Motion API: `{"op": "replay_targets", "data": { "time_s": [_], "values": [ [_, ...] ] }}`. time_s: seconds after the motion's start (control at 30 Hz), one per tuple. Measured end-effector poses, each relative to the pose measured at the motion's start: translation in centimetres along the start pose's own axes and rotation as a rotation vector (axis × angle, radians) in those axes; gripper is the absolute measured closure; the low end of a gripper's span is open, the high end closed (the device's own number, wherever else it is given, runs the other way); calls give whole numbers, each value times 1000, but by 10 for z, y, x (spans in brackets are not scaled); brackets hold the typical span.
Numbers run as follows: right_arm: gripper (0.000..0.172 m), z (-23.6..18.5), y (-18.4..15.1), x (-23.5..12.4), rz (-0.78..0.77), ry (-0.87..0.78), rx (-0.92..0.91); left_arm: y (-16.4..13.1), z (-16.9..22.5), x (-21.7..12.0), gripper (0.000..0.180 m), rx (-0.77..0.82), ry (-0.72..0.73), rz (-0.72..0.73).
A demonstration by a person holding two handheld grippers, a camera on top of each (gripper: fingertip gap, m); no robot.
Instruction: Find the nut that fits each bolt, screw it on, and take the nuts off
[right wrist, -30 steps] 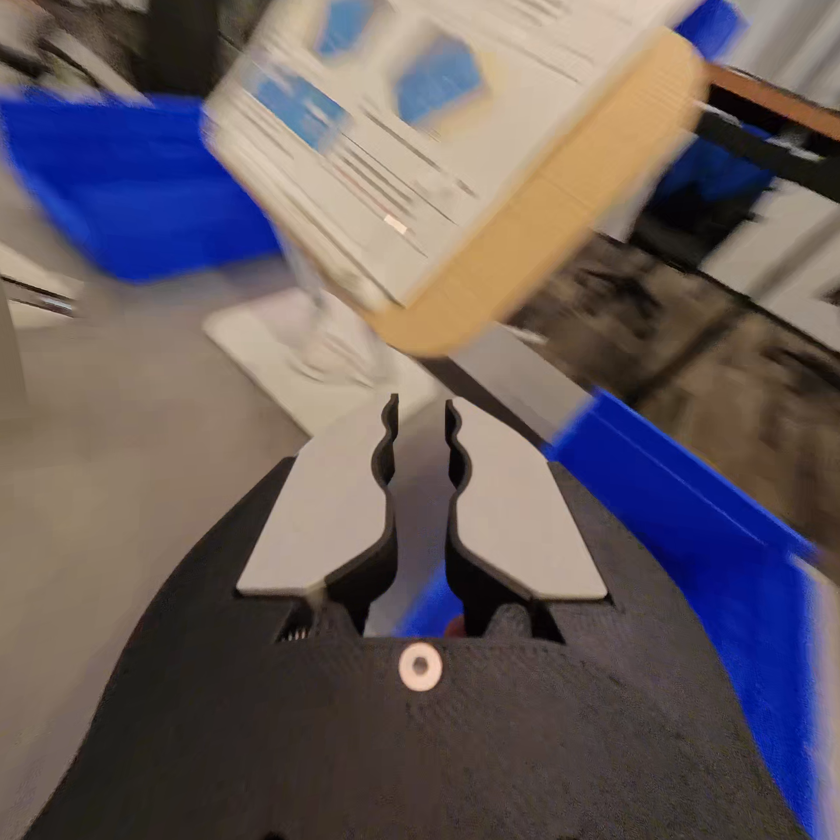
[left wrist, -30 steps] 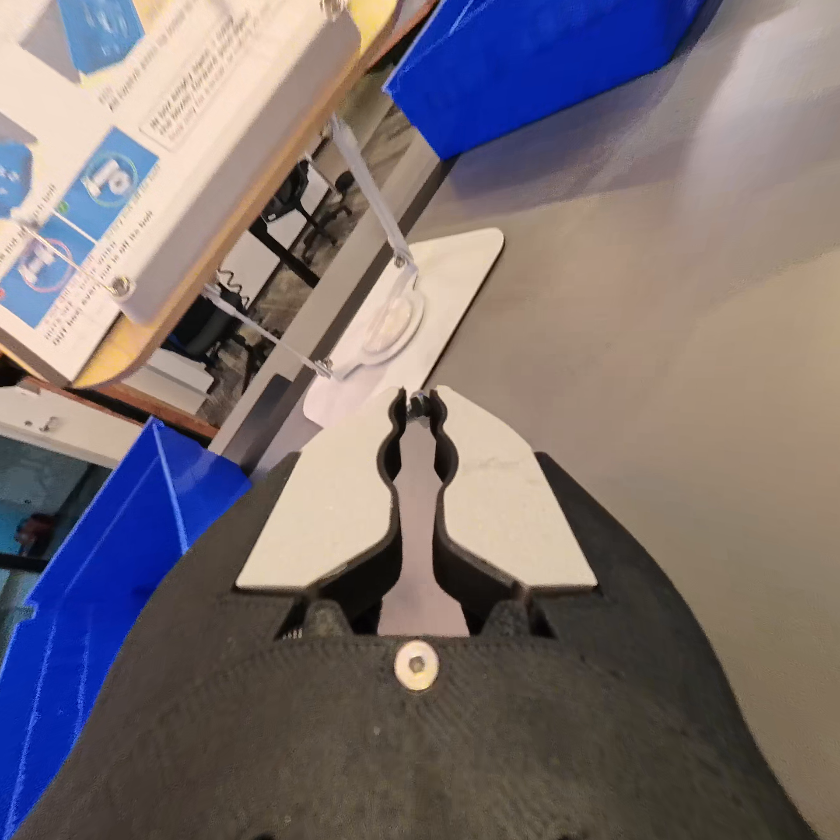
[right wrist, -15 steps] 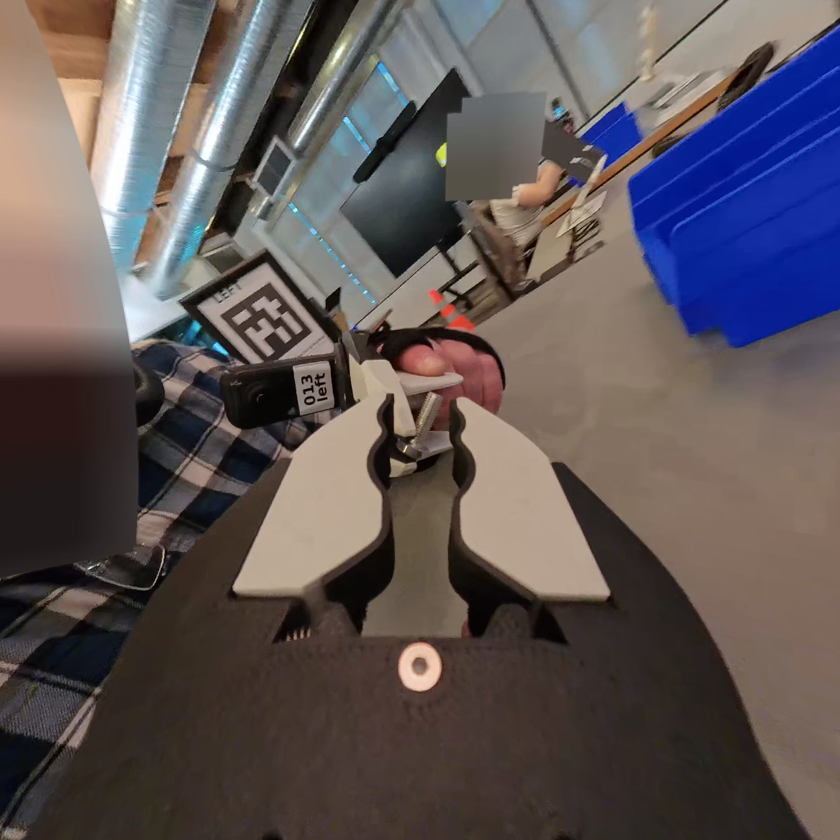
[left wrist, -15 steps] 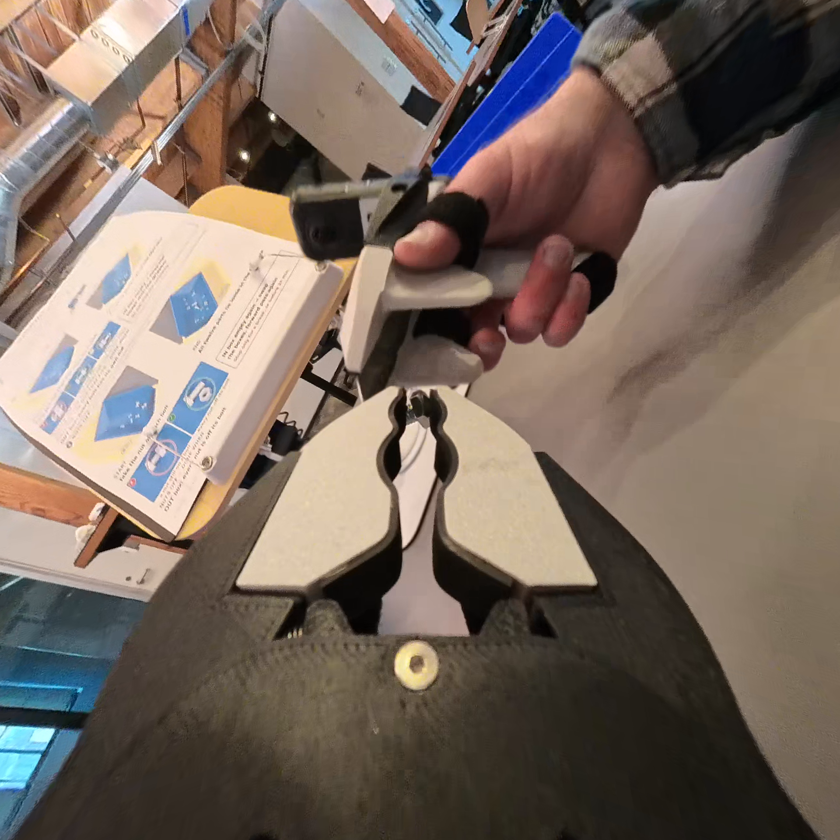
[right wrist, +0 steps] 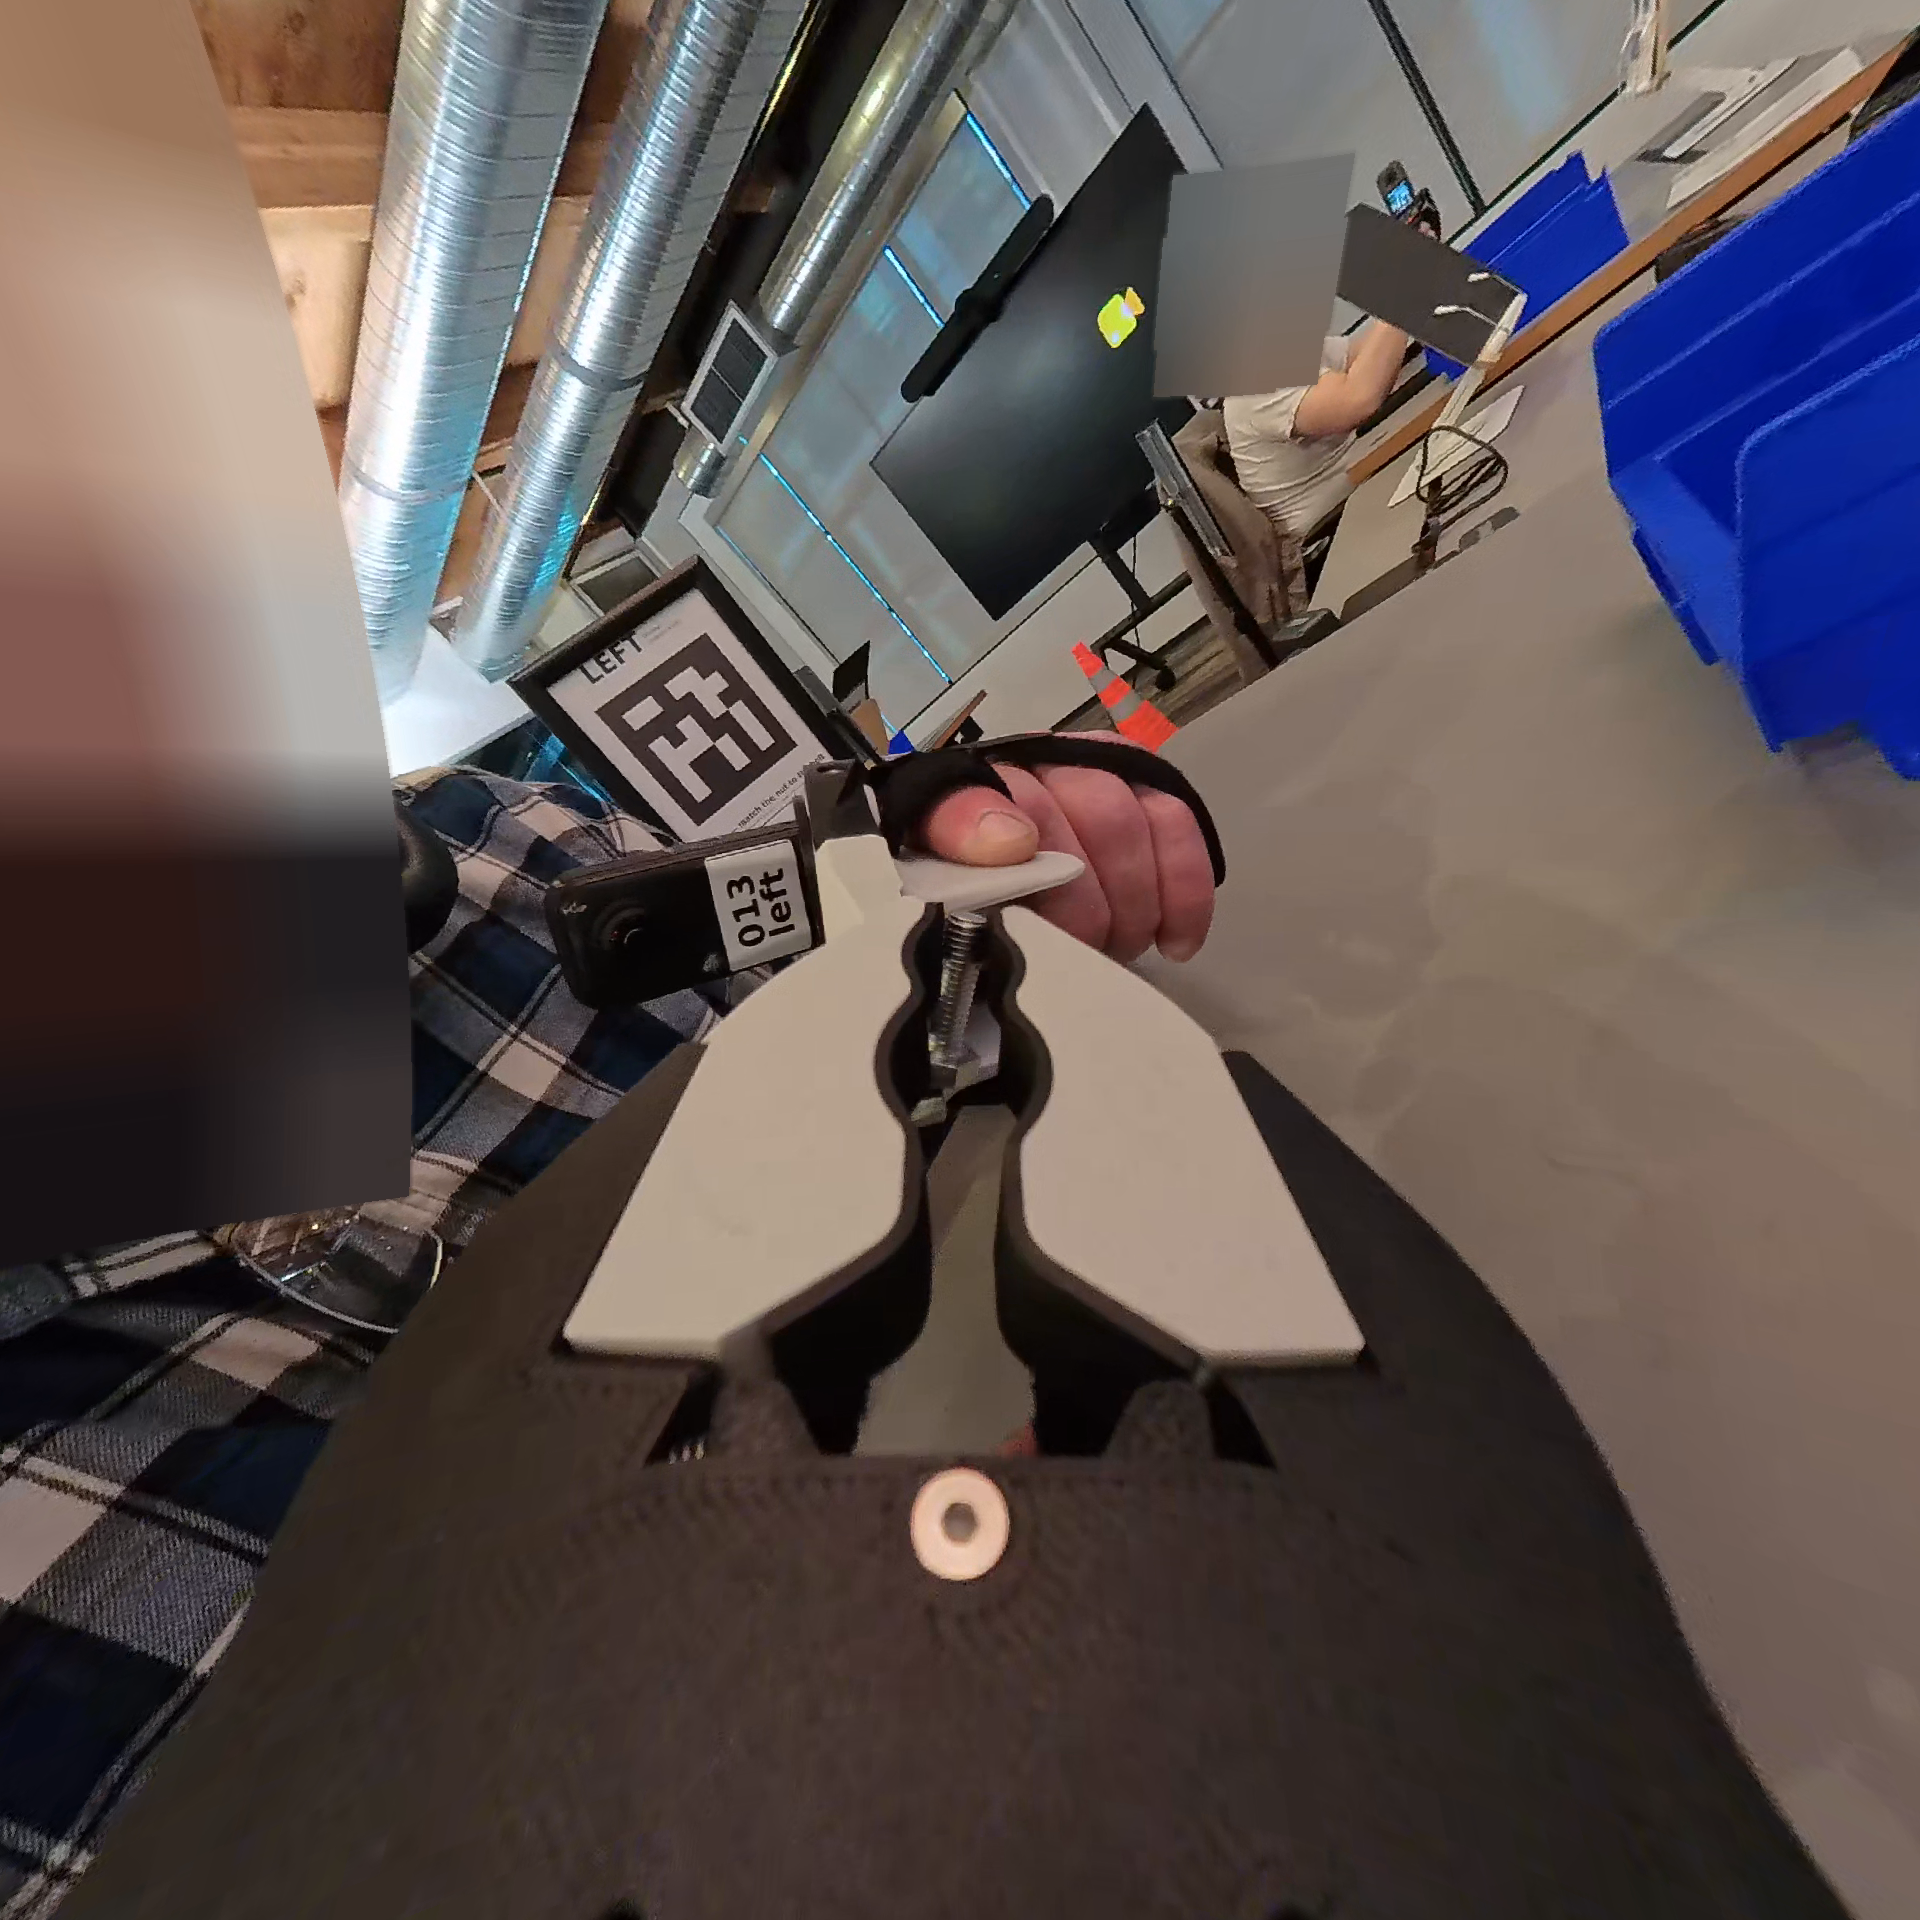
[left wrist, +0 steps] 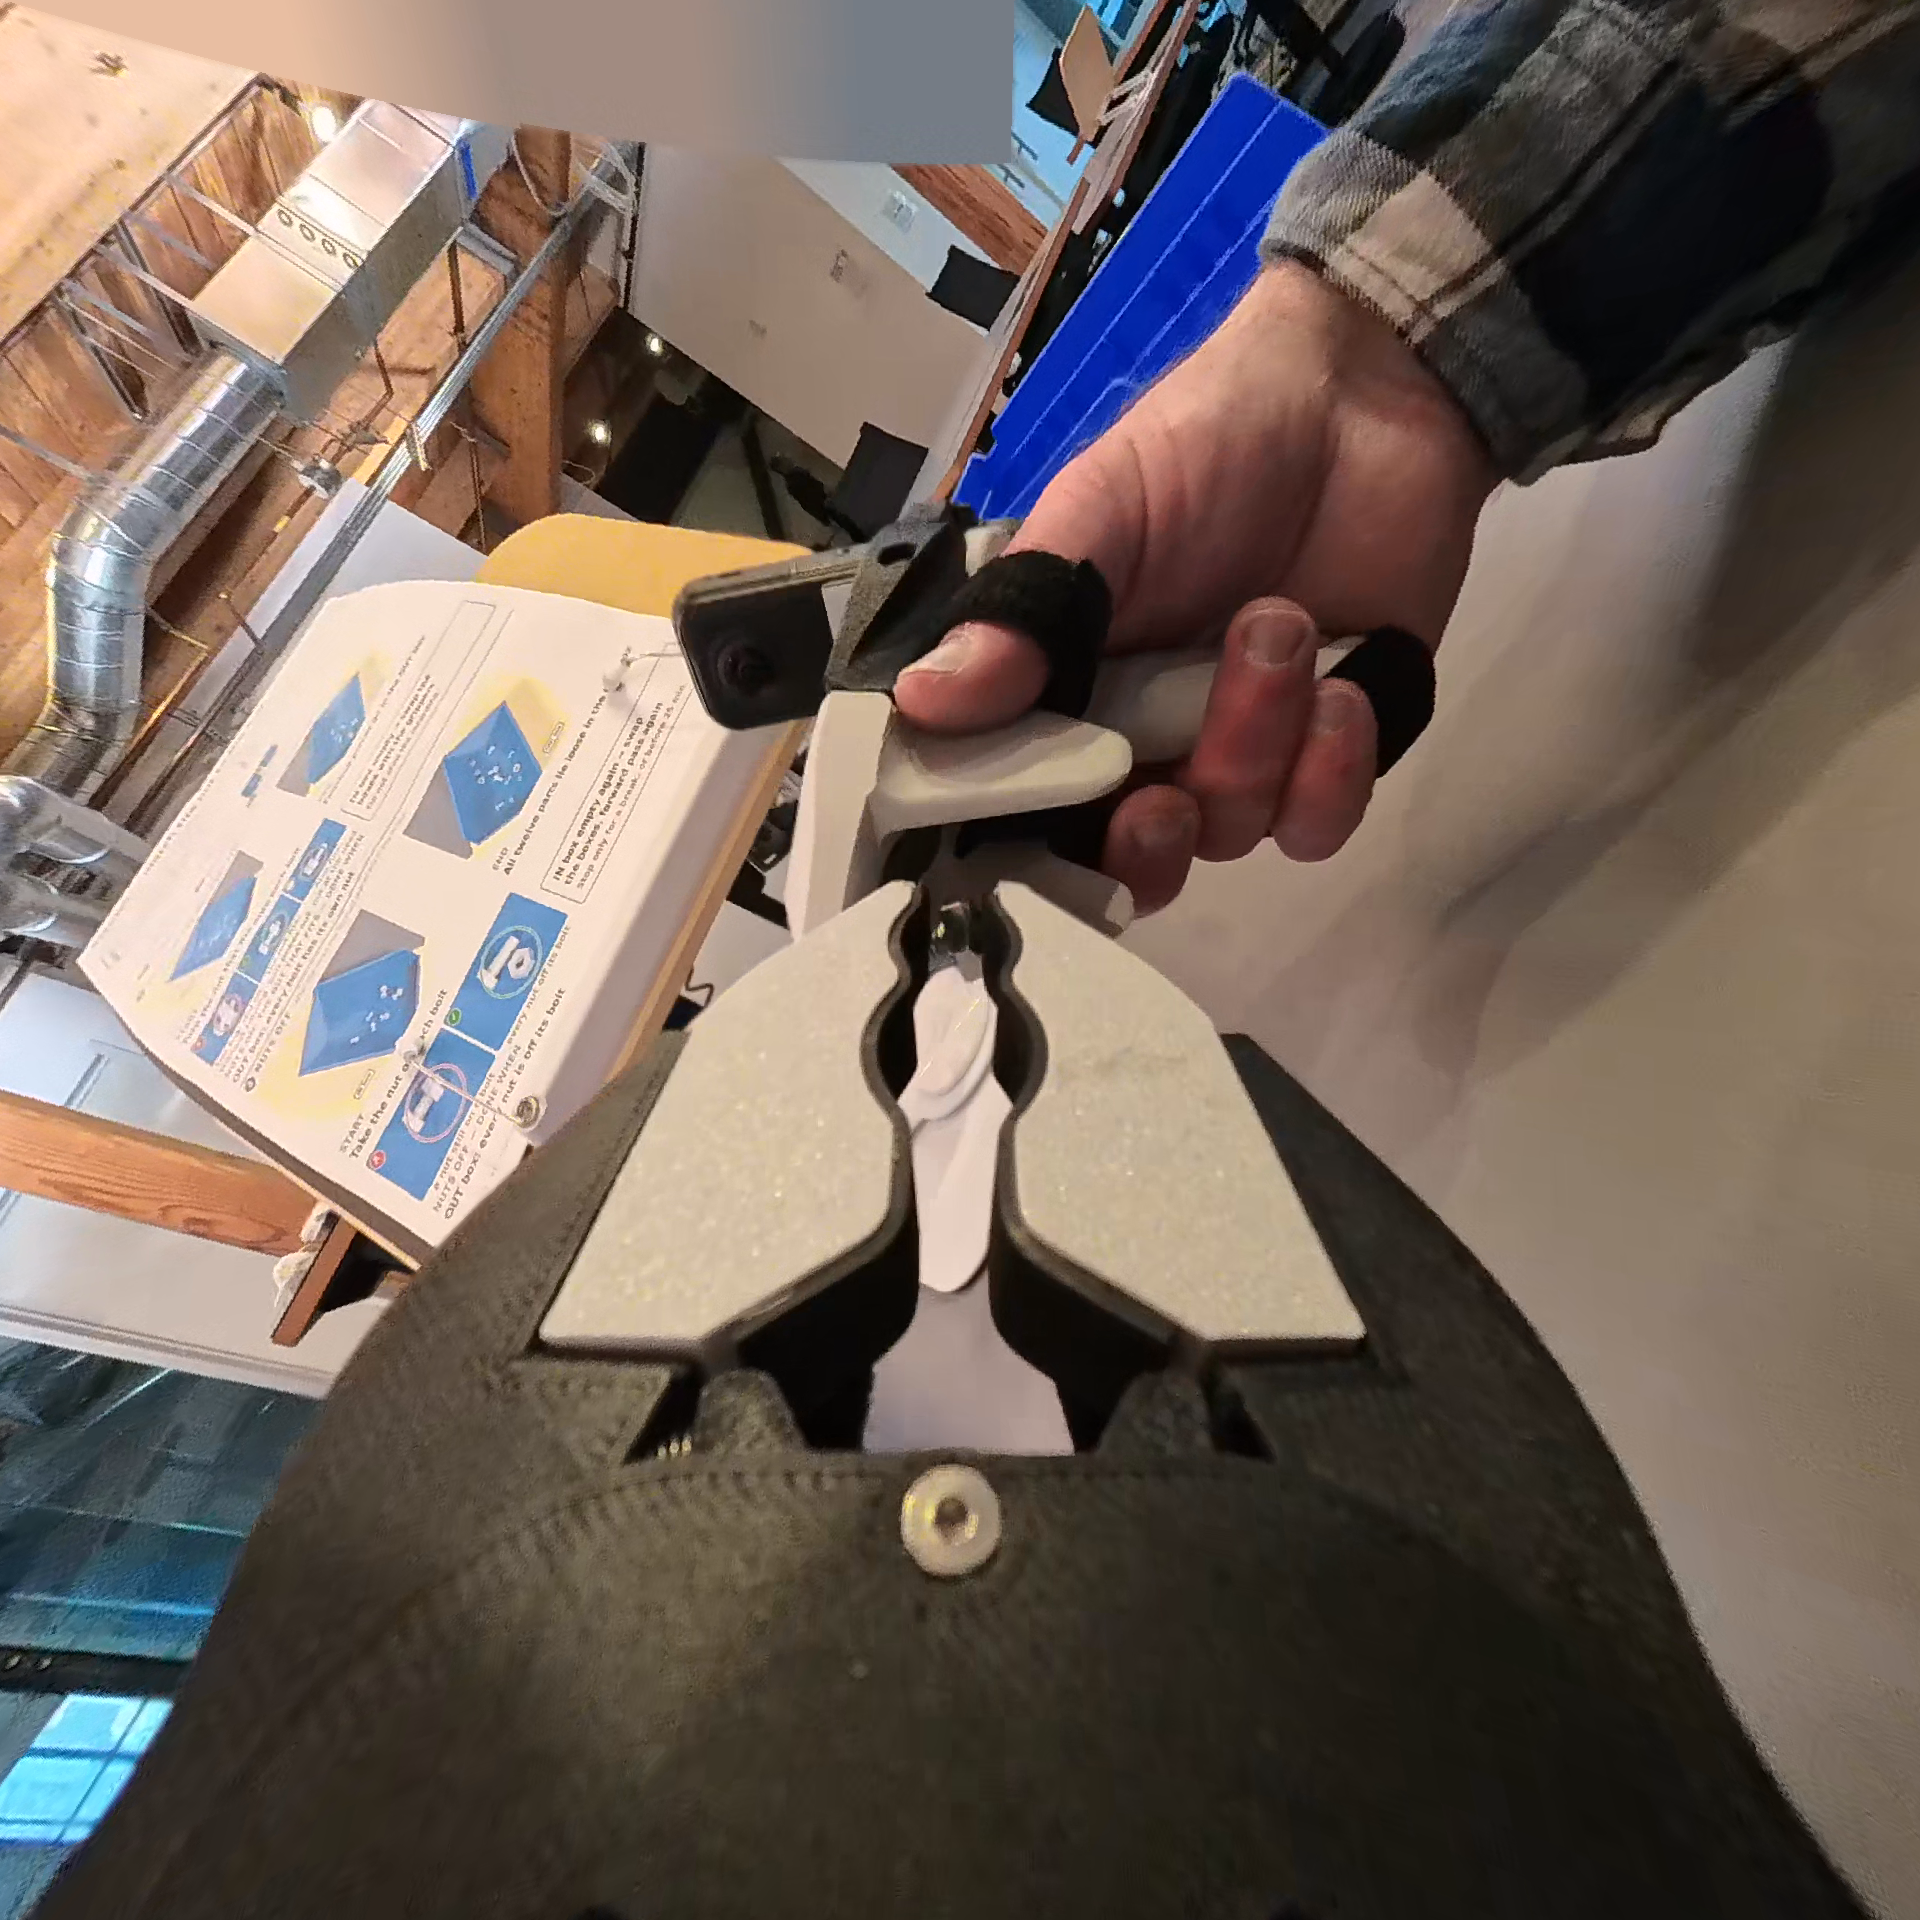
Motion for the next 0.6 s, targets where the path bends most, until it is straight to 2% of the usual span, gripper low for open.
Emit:
{"op": "replay_targets", "data": {
  "time_s": [0.13, 0.2, 0.33, 0.47, 0.6],
  "values": [
    [164, -1, 4, -2, 16, -58, -52, -1, -2, 0, 174, -1, 15, -1],
    [164, -2, 10, -8, 39, -104, -92, 0, -2, -2, 166, -45, -1, 0],
    [164, -13, 33, -38, 92, -238, -215, 0, -10, -10, 166, -105, 1, 10],
    [164, -34, 71, -106, 121, -552, -461, -25, -36, -19, 163, -176, 73, -74],
    [164, -57, 105, -210, 144, -1010, -627, -79, -81, -34, 154, -302, 183, -261]
  ]
}}
Point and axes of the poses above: each gripper's, where its closed fingertips meet, x out along the fingers, y out of its top, z = x × y across the jaws, the point moved 3 cm from there along -x, back along the fingers, and after that the axes turned 2 degrees about -y, right-handed, at the moved point
